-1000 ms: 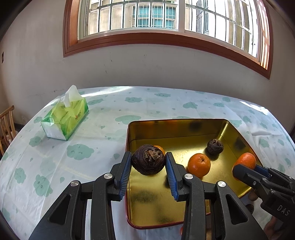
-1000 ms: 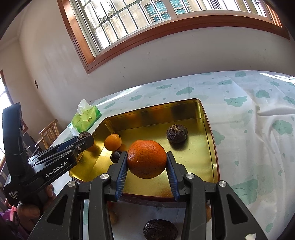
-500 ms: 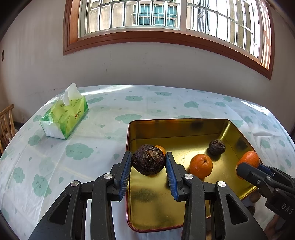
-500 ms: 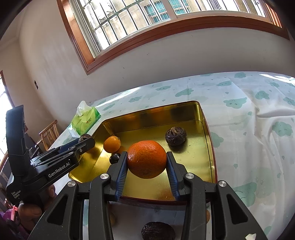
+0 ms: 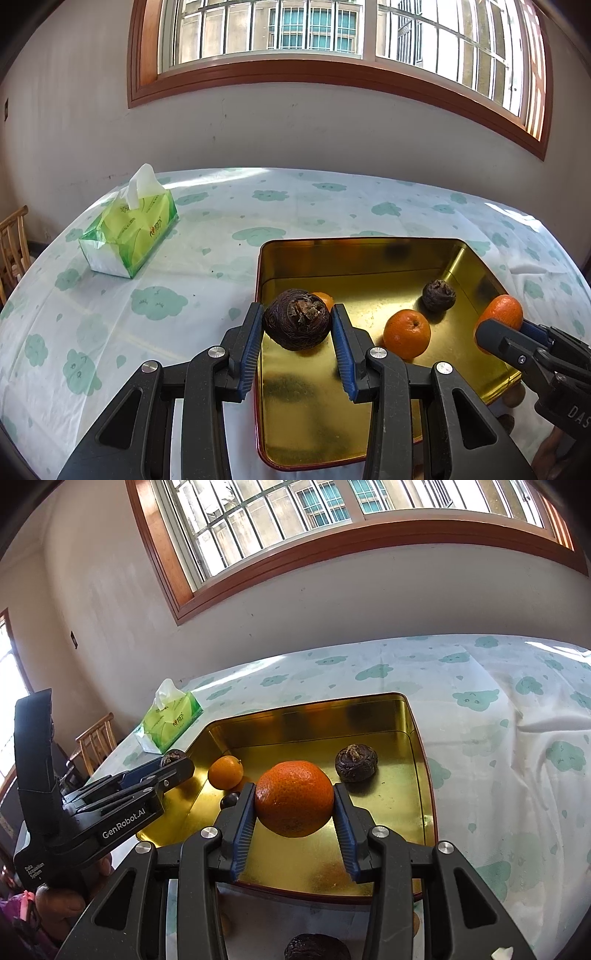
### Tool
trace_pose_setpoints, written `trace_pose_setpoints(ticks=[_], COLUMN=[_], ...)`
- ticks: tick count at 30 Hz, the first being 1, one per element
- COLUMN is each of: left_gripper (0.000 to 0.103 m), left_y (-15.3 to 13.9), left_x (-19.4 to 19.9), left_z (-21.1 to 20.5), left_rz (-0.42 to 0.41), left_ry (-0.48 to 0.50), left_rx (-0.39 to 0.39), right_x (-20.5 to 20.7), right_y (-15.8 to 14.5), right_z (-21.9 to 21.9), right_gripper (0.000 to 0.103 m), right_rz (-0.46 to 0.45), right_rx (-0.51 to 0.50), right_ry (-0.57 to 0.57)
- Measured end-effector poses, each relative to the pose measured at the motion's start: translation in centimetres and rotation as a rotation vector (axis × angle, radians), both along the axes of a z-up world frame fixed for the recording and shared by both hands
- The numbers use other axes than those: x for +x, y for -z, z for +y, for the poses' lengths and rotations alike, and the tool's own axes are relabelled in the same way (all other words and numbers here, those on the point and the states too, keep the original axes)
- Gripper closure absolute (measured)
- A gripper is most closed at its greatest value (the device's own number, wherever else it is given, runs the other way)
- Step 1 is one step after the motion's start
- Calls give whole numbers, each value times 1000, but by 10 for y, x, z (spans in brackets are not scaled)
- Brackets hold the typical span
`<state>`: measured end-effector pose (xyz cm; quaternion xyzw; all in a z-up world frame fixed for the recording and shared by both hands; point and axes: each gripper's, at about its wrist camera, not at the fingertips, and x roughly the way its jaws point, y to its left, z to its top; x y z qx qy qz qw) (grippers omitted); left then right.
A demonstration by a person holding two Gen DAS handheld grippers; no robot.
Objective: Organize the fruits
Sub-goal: 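Lower the dried fruit and mandarin toward the tin floor with both grippers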
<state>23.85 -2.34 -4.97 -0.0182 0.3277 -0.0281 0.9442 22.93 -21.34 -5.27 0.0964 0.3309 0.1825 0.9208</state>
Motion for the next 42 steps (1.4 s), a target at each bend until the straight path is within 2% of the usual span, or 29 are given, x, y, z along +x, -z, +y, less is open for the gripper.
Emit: trace_pose_setpoints(ticks=[42], left_gripper=[65], left_y=[8], left_x=[11], left_z=[-1], left_rz=[8], left_ry=[4], left_rx=[1], right_x=[8], right_y=[9], right_z=[9], right_gripper=[66], right_rz=[19], right_rx=[0], right_ry=[-16])
